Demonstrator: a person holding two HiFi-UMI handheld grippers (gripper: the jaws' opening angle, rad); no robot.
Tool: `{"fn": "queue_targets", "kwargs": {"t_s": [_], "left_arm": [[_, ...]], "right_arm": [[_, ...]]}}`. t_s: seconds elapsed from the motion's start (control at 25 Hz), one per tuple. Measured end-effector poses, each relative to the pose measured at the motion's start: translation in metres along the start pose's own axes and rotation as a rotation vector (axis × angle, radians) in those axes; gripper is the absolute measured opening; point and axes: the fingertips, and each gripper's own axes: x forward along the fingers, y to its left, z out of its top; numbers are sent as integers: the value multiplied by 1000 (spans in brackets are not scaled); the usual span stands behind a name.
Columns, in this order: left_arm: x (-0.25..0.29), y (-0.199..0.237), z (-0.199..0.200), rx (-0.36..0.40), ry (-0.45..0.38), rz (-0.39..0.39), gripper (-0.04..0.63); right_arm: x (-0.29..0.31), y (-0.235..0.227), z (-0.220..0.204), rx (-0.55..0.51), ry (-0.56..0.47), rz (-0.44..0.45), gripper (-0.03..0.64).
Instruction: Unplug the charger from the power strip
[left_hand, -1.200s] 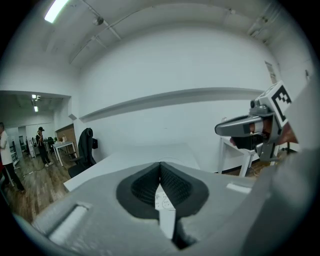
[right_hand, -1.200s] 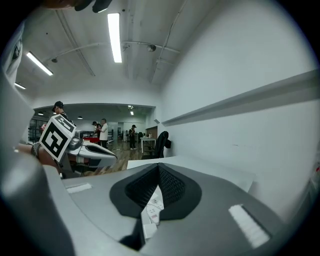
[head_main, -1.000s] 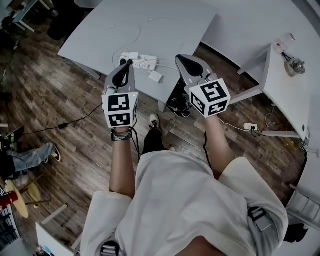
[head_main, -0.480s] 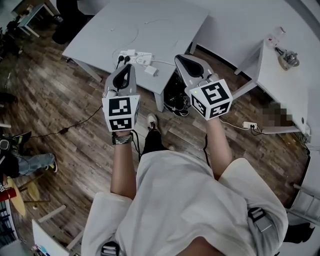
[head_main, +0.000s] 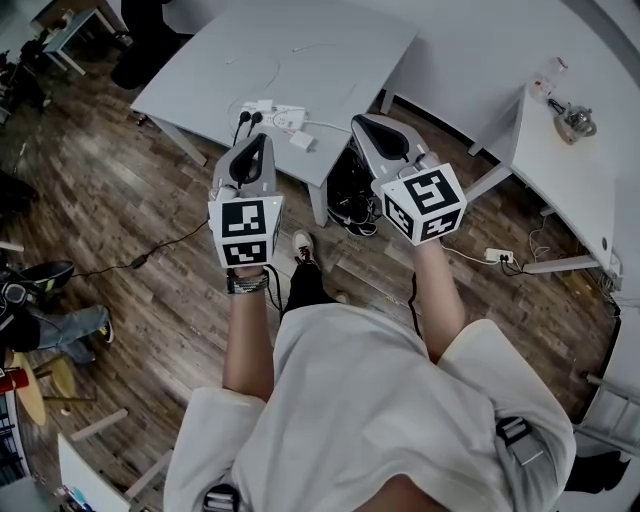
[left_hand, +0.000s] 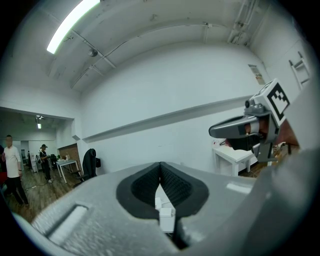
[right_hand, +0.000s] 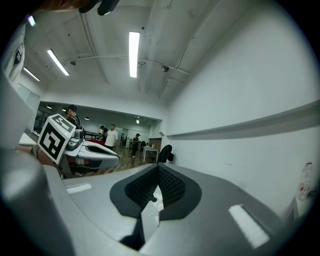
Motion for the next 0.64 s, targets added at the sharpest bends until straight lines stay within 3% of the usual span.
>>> {"fn": "queue_targets", "kwargs": {"t_s": [0.64], "left_arm": [[18, 18, 10, 5, -24, 12, 5]], "right_arm": [[24, -7, 8, -7, -16, 0, 2]]}}
